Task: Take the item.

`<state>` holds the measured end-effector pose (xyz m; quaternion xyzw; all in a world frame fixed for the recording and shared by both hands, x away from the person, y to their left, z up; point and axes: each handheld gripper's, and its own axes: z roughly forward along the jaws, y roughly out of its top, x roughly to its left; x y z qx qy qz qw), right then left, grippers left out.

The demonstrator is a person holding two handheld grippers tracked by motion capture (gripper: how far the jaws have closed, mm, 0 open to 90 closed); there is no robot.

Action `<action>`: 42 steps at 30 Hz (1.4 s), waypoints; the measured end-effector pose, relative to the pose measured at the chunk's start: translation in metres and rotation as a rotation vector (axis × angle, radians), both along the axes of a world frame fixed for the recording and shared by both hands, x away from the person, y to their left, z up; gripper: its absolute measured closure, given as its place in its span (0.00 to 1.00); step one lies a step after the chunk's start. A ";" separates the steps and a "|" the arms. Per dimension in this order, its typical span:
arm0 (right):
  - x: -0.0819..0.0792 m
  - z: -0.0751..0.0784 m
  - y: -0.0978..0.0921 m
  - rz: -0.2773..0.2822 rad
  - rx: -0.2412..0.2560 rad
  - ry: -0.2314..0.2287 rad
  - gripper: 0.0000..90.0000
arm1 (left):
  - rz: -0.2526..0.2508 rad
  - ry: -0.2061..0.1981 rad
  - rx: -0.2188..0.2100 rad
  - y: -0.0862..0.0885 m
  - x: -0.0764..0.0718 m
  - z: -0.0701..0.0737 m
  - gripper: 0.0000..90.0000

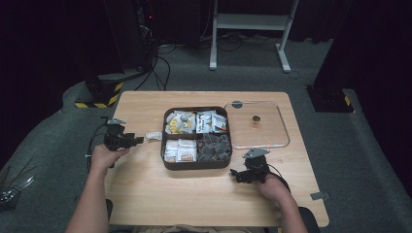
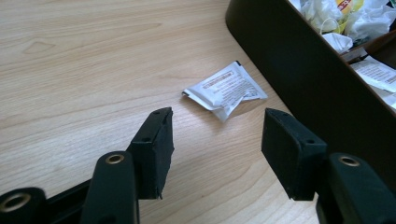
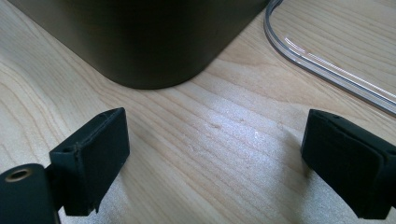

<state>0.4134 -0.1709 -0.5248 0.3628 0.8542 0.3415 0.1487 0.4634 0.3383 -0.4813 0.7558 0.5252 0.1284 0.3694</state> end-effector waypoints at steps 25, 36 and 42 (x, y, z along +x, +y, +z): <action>0.002 0.000 0.001 0.004 -0.001 -0.002 0.09 | 0.122 0.015 0.082 0.026 -0.004 -0.027 0.39; 0.002 0.000 0.001 0.004 -0.001 -0.003 0.09 | 0.152 0.001 0.119 0.032 -0.003 -0.035 0.34; 0.002 0.000 0.001 0.005 -0.002 -0.004 0.09 | 0.152 -0.057 0.128 0.029 -0.006 -0.041 0.29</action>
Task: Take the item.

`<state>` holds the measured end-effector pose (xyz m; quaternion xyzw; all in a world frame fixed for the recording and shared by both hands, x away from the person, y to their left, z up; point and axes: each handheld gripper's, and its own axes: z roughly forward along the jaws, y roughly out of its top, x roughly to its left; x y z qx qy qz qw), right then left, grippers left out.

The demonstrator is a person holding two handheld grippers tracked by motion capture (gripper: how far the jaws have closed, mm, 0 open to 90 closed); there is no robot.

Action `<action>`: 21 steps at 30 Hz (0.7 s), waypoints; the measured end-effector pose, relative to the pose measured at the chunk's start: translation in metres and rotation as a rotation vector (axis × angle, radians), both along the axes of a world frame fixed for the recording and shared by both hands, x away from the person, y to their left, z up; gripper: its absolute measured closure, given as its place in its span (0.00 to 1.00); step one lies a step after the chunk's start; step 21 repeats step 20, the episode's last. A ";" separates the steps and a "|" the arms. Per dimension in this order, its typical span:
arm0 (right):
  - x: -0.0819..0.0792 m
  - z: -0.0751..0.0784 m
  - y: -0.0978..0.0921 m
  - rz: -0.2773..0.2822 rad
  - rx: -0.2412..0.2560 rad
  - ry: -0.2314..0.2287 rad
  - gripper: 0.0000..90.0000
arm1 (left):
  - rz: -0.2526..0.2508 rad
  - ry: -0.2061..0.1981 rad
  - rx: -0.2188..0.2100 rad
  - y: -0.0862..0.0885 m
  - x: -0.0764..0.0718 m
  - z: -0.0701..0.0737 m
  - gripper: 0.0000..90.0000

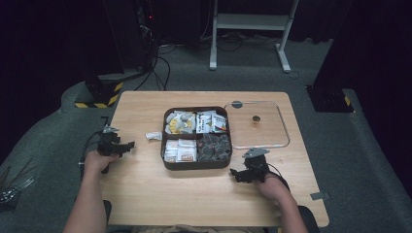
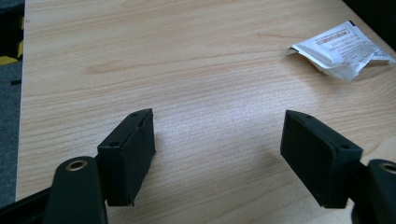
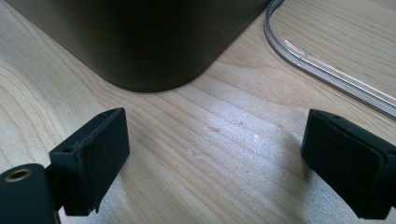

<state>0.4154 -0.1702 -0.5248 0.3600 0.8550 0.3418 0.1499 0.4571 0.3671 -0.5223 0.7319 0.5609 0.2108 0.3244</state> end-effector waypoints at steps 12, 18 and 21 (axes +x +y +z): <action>0.000 0.000 0.000 -0.001 0.000 0.001 0.09 | -0.013 -0.037 0.003 -0.002 -0.002 -0.005 0.20; 0.000 0.000 0.000 -0.001 0.000 0.002 0.09 | 0.012 -0.046 0.034 -0.008 -0.002 -0.006 0.18; 0.000 0.000 0.000 -0.002 0.001 0.002 0.09 | 0.016 -0.043 0.046 -0.009 -0.002 -0.007 0.16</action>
